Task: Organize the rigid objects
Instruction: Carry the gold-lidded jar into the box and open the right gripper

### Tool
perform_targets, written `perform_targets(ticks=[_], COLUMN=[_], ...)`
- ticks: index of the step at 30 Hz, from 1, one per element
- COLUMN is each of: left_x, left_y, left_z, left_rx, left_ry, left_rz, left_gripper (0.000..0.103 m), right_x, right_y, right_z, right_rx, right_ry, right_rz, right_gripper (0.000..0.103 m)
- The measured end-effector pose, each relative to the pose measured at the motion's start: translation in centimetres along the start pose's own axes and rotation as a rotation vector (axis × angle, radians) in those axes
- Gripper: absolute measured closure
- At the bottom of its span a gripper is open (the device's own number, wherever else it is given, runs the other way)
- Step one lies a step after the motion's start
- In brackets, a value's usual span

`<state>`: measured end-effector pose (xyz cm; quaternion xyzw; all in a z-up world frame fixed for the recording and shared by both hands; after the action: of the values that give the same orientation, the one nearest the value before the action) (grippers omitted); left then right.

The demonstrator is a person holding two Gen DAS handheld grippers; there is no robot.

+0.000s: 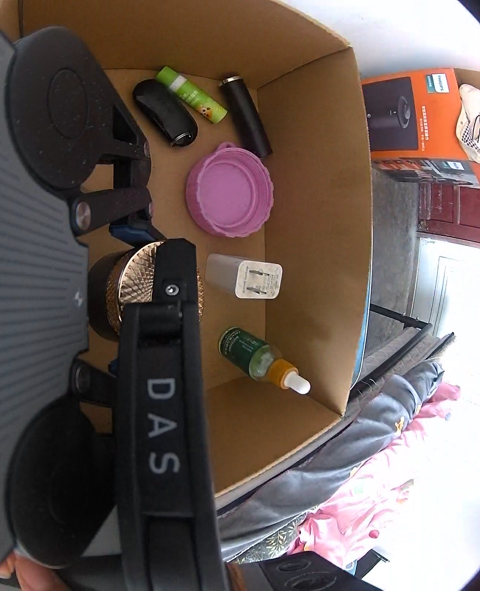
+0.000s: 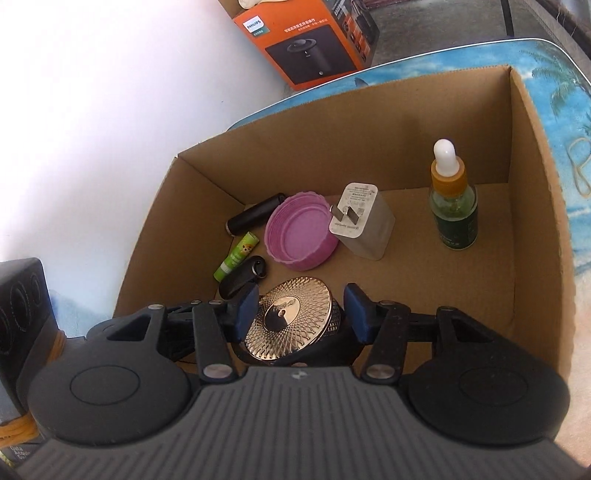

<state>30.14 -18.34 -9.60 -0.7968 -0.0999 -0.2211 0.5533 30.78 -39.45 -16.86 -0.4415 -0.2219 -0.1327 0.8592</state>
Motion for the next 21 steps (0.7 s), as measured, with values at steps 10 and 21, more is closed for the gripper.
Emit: perform_targets(ticks=[10,21], left_x=[-0.6,-0.2], left_y=[0.0,-3.9], left_z=[0.5,-0.3], left_rx=[-0.006,-0.054], left_ry=[-0.028,-0.01], left_rz=[0.018,-0.114], left_gripper=[0.044,0.032], right_x=[-0.1,1.2], right_y=[0.8,-3.7], right_z=[0.1,1.3], right_rx=[-0.012,0.002], right_ry=[-0.018,-0.037], right_rz=[0.027,-0.14], right_gripper=[0.051,0.044])
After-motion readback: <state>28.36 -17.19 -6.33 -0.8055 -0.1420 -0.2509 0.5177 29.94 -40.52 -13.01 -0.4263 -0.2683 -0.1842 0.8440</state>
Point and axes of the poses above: each gripper's, at about its wrist camera, not at the fingertips, and y roughly the way its jaws point, z to its left, x to its top, the point moved 10 cm from there along y, roughly the way its jaws point, and after that the axes turned 8 degrees about -y, right-handed, at the moved point
